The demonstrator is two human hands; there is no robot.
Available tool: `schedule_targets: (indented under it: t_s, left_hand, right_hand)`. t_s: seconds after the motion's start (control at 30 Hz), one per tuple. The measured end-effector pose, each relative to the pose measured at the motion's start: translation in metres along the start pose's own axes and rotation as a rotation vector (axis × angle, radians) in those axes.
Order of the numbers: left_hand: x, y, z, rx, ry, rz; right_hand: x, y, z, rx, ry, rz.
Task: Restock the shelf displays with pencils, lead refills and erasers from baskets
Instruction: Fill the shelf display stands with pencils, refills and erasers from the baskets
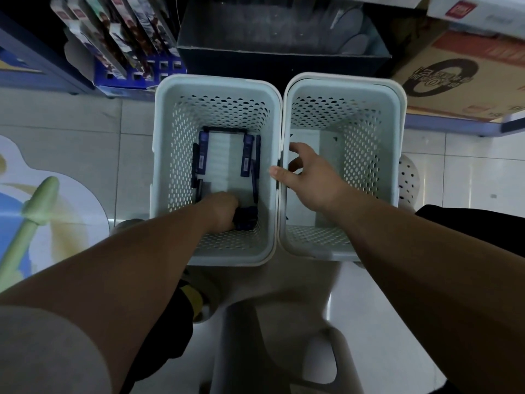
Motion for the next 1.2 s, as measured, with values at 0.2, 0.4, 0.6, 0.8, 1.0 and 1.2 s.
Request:
schedule_targets:
  t_s: [0.2,0.4,0.6,0.8,1.0,1.2]
  left_hand:
    - [-0.001,0.001,0.000,0.045,-0.005,0.044]
    - [0.004,0.002,-0.002,0.057,-0.019,-0.046]
    - [0.016,0.018,-0.006,-0.174,0.092,-0.452]
    - [0.010,0.047,0.016,-0.519,0.416,-1.368]
    - [-0.013,0.059,0.054,-0.566,0.605,-1.352]
    - [-0.019,0.060,0.068,-0.648,0.695,-1.198]
  right_hand:
    - [0.002,0.000,-0.001,0.010,0.014,-0.023]
    - [0.003,0.000,-0.003,0.018,0.023,-0.047]
    - [-0.001,0.000,-0.001,0.031,0.031,-0.035]
    - [-0.002,0.000,0.001,0.030,0.031,-0.045]
    - [-0.005,0.000,0.003,0.015,0.039,-0.036]
    - [-0.009,-0.001,0.005,0.010,0.035,0.013]
Point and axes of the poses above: each hand's wrist, its own z-axis towards the middle knuckle, its own y-axis out of the back of the hand, x = y × z, the point moved 1 cm from there along z, towards the middle knuckle, and after that the axes turned 4 degrees about z, right-handed, at the moved point
